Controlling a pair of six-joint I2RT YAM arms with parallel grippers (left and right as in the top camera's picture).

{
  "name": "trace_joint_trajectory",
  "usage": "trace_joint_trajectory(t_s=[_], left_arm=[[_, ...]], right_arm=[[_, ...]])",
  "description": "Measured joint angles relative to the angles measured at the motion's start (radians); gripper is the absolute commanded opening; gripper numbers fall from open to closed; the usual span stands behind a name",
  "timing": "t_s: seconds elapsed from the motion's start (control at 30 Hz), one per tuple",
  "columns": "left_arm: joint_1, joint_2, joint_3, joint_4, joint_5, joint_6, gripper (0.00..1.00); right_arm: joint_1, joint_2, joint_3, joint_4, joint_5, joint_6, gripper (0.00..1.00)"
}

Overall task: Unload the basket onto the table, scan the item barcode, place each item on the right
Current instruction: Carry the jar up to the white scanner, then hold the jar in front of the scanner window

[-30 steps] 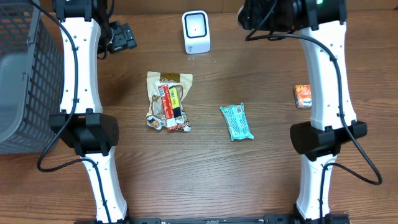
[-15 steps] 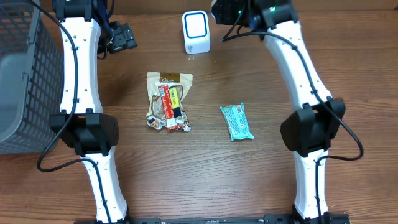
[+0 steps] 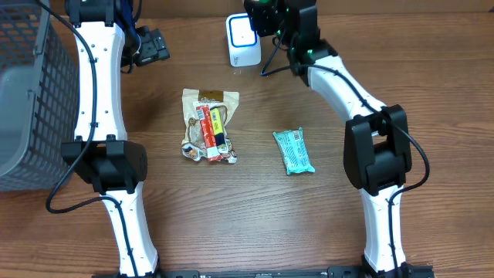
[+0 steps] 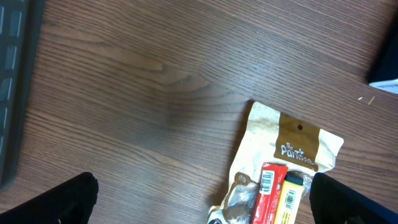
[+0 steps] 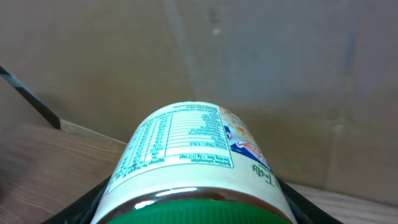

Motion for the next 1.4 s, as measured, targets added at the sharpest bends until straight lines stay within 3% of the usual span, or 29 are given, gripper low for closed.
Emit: trace_joint_trajectory(t_s=[0.4, 1.13, 1.4], left_arm=[[0.000, 0.000, 0.000, 0.000, 0.000, 0.000, 1.00], [0.000, 0.000, 0.000, 0.000, 0.000, 0.000, 1.00], [0.000, 0.000, 0.000, 0.000, 0.000, 0.000, 1.00]], right_arm=[[0.070, 0.019, -0.037, 0.163, 0.079, -0.001, 0.25], [0.079, 0.156, -0.039, 0.197, 0.221, -0.001, 0.31], [0.079, 0.156, -0.039, 0.169, 0.228, 0.000, 0.25]])
